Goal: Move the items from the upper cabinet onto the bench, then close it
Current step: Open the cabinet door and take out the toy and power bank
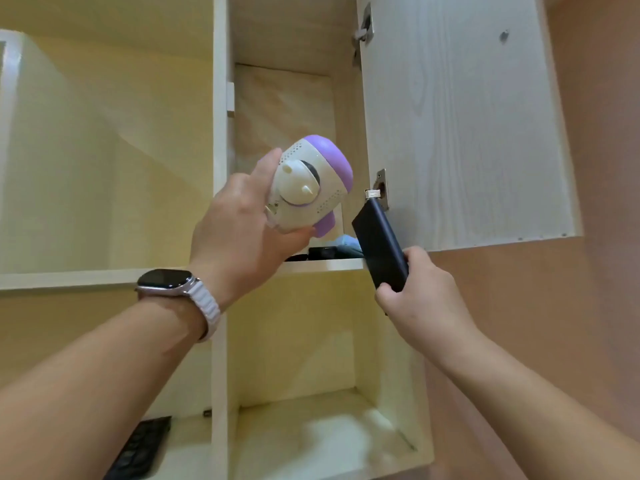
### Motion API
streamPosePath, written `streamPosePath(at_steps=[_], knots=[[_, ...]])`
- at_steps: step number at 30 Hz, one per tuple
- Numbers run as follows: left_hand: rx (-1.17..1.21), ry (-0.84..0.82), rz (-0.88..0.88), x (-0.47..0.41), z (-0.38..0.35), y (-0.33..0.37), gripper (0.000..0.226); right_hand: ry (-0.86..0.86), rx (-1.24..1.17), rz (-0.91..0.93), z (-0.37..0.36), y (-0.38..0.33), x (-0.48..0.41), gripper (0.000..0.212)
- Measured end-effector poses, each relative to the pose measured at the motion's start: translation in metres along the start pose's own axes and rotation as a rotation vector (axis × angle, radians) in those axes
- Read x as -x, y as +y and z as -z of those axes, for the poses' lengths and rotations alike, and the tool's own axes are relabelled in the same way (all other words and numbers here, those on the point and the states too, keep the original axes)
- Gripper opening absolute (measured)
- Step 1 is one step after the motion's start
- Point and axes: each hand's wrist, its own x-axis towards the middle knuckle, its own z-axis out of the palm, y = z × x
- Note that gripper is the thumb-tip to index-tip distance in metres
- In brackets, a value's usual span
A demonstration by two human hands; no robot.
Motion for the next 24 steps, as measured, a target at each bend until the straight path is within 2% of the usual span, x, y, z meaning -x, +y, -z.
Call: streamPosePath(at_steps=[4,13,19,24], knots=[[0.035,0.001,0.017,0.023,0.014,0.013,0.097,-0.053,-0.221,-0.094,-0.004,0.007,0.010,0.028],[0.080,0.010,0.004,0.070,0.030,0.027,0.093,-0.043,-0.601,-0.143,-0.008,0.017,0.060,0.025],[0.227,0.001,-0.083,0.089,0.029,0.013,0.094,-0.008,-0.490,-0.166,-0.005,0.004,0.103,0.028],[0.425,-0.067,-0.069,0.107,0.025,-0.004,0.093,0.057,-0.410,-0.262,0.003,-0.014,0.140,0.025]])
